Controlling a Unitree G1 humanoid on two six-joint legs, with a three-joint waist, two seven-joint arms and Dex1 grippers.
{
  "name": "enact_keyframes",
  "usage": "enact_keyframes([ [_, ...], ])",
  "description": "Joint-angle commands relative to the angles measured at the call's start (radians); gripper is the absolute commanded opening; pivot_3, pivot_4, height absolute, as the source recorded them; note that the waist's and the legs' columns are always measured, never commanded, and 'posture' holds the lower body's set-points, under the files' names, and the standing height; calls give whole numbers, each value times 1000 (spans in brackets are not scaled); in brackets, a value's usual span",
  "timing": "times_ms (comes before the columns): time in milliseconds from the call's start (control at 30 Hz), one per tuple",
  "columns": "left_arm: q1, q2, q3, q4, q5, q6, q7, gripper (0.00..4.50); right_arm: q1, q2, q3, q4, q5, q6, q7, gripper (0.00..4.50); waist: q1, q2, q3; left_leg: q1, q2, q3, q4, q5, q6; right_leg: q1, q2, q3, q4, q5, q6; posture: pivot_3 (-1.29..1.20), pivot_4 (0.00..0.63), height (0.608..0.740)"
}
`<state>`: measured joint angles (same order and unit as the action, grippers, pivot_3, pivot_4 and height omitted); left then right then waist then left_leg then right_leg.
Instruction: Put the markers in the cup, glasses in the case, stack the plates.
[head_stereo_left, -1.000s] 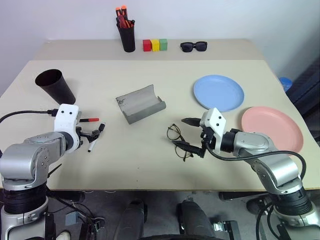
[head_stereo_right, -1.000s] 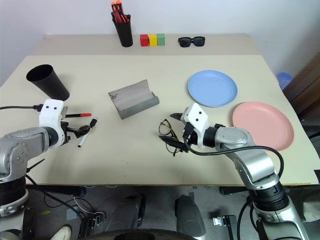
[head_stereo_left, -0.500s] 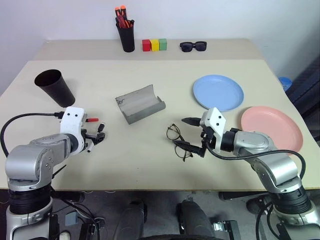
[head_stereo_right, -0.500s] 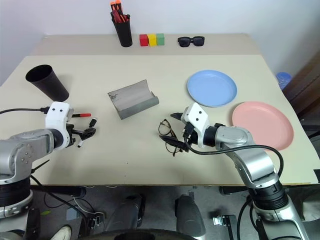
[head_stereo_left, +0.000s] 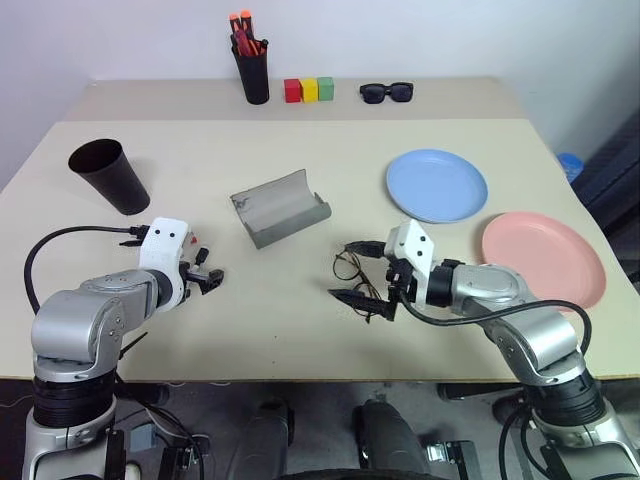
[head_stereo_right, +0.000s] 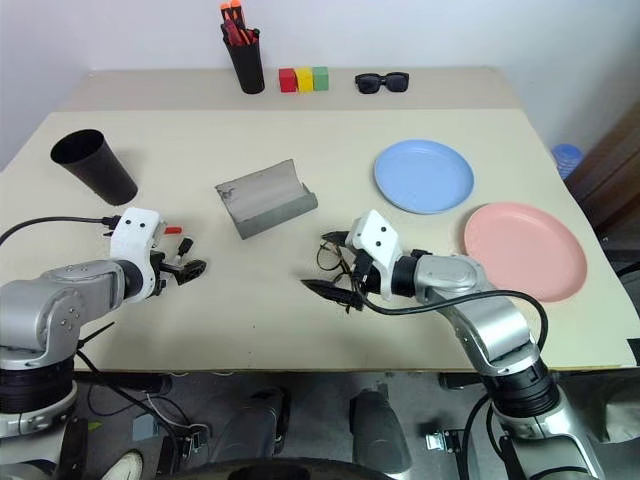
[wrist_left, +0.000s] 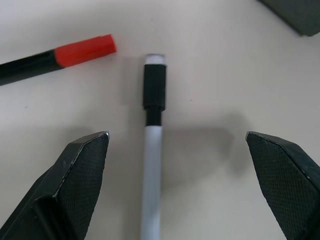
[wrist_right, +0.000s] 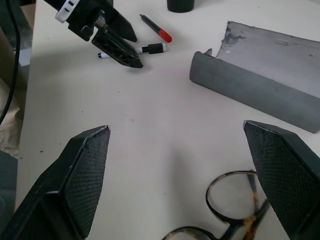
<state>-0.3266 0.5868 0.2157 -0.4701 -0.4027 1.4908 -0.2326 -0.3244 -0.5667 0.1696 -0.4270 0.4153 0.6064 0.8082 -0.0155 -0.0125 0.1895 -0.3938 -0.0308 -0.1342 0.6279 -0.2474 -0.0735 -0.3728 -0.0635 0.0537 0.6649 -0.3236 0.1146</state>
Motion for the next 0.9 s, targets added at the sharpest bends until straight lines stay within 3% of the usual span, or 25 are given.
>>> enact_keyframes([
  [33, 2, 21, 9, 4, 14, 84, 5, 4500, -19, 9, 0, -23, 8, -5, 0, 4341, -1, 0, 0, 0, 0, 0, 0, 0, 0, 0, 0, 0, 0, 0, 0, 0, 150, 740],
  [300, -4, 3, 35, 12, 10, 124, 9, 4500, -18, 7, 6, -18, 5, -10, 3, 4341, -5, 0, 0, 1, 0, 0, 0, 0, 0, 0, 0, 0, 0, 0, 0, 0, 150, 740],
  [400, -3, 9, 39, 17, 0, 124, 4, 3740, -19, 10, 11, -17, 3, -11, 2, 4418, -5, 0, 0, 1, 0, 0, -1, 0, 0, 0, 0, 0, 0, 0, 0, 0, 150, 740],
  [600, -4, 18, 41, 15, 5, 124, 14, 801, -13, 8, 10, -21, 3, -12, 2, 4418, -4, 0, 0, 1, 0, 0, 0, 0, 0, 0, 0, 0, 0, 0, 0, 0, 150, 740],
  [667, -8, 18, 45, 17, 8, 124, 16, 26, -15, 9, 11, -19, 3, -11, 2, 4418, -4, 0, 0, 1, 0, 0, 0, 0, 0, 0, 0, 0, 0, 0, 0, 0, 150, 740],
  [900, -68, 2, 99, -12, 25, -41, 7, 26, -27, 17, 11, 2, -15, -31, -8, 4418, -1, -1, 0, 0, 0, 0, 0, 0, 0, 0, 1, 0, 0, 0, 0, 0, 150, 740],
])
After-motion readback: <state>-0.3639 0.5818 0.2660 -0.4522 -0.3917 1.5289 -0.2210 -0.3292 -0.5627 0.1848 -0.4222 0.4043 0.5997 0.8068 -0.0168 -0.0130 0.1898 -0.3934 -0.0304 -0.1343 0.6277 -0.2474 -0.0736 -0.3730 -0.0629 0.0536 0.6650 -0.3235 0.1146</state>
